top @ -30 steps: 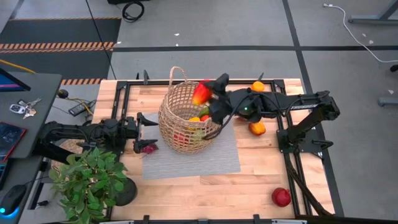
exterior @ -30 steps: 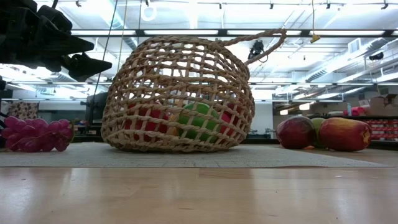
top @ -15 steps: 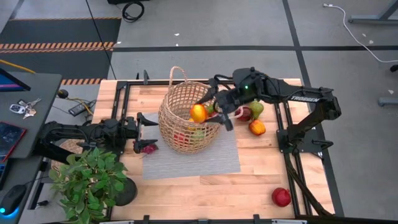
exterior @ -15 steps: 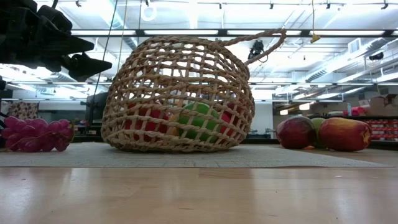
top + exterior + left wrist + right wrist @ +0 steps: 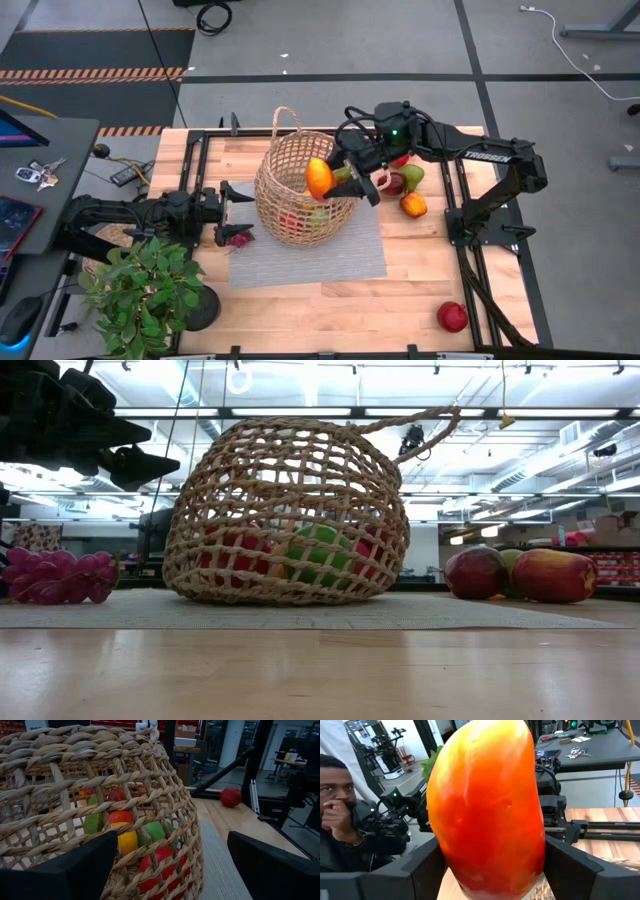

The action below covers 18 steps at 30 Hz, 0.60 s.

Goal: Build produce basket
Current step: Put the orange mango into the brown basket

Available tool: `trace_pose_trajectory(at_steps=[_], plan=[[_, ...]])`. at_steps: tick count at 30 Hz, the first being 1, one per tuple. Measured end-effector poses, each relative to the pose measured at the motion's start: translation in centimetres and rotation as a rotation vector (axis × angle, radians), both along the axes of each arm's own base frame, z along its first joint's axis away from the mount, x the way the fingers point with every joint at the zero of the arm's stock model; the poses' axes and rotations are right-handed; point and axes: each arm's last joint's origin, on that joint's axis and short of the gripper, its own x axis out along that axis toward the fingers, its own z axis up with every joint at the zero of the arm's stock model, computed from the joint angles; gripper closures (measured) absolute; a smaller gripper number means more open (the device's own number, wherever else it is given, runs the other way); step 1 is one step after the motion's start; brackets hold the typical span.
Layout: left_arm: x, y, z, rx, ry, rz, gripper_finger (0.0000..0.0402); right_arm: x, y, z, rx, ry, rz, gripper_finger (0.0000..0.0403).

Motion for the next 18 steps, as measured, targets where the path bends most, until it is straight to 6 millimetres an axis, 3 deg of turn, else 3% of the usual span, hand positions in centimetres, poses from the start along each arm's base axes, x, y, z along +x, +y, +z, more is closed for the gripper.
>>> trace_pose_trajectory(at_steps=[13, 18], plan=[[0.00, 0.00, 0.00, 0.000, 0.000, 0.000, 0.0015, 0.01, -0.12, -0.13, -0.008, 0.014, -0.042, 0.0108], [0.00, 0.00, 0.00, 0.000, 0.000, 0.000, 0.0015, 0.09, -0.50, -0.30, -0.042, 0.032, -0.177, 0.0108]])
